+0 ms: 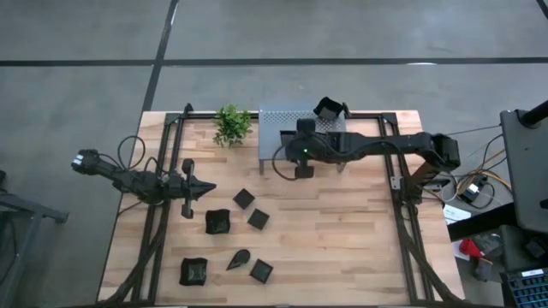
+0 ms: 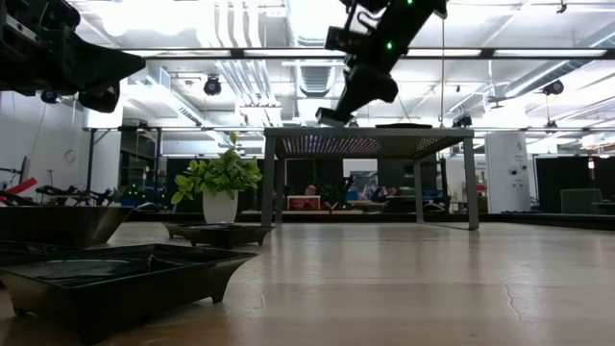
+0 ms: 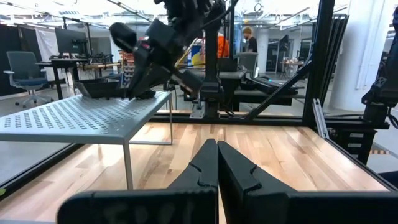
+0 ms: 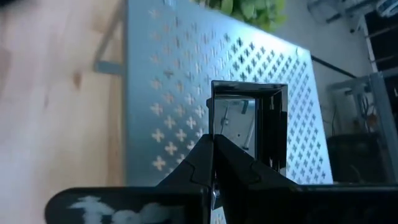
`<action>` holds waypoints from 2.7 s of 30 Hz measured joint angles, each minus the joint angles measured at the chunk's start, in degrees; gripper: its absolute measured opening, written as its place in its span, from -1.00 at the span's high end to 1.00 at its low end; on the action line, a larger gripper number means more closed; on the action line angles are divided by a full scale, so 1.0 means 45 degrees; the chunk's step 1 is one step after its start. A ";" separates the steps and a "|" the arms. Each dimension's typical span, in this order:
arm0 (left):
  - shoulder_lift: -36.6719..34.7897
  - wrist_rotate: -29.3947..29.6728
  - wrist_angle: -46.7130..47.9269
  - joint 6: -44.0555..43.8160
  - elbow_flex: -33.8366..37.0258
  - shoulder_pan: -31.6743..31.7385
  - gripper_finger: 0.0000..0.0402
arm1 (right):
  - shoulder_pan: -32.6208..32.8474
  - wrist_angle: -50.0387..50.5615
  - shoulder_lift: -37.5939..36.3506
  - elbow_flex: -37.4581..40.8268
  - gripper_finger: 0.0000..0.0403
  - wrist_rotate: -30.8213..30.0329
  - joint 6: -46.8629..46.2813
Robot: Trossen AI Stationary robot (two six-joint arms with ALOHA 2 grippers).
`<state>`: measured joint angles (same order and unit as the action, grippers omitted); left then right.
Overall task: Pick & Place Mini shaped plates
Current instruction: Put the square plate on the shelf, then stack the square plate on top of the other square plate on the shelf
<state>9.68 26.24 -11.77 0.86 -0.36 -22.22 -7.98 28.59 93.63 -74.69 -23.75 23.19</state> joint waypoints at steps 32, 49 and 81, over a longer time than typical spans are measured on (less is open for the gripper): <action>0.0001 0.0000 0.0068 -0.0004 0.0000 -0.0004 1.00 | -0.0833 0.1121 0.0086 -0.0527 0.96 0.0584 -0.0065; 0.0003 0.0000 0.0063 0.0000 0.0000 -0.0004 1.00 | -0.0814 0.0548 0.0086 -0.0034 0.74 0.0044 -0.0113; 0.0004 0.0000 0.0062 -0.0001 0.0000 0.0000 1.00 | 0.2752 -0.0968 0.0223 -0.0016 0.68 0.2361 -0.1785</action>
<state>9.69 26.24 -11.49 0.86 -0.36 -22.22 4.41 24.23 94.63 -74.76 -13.13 15.16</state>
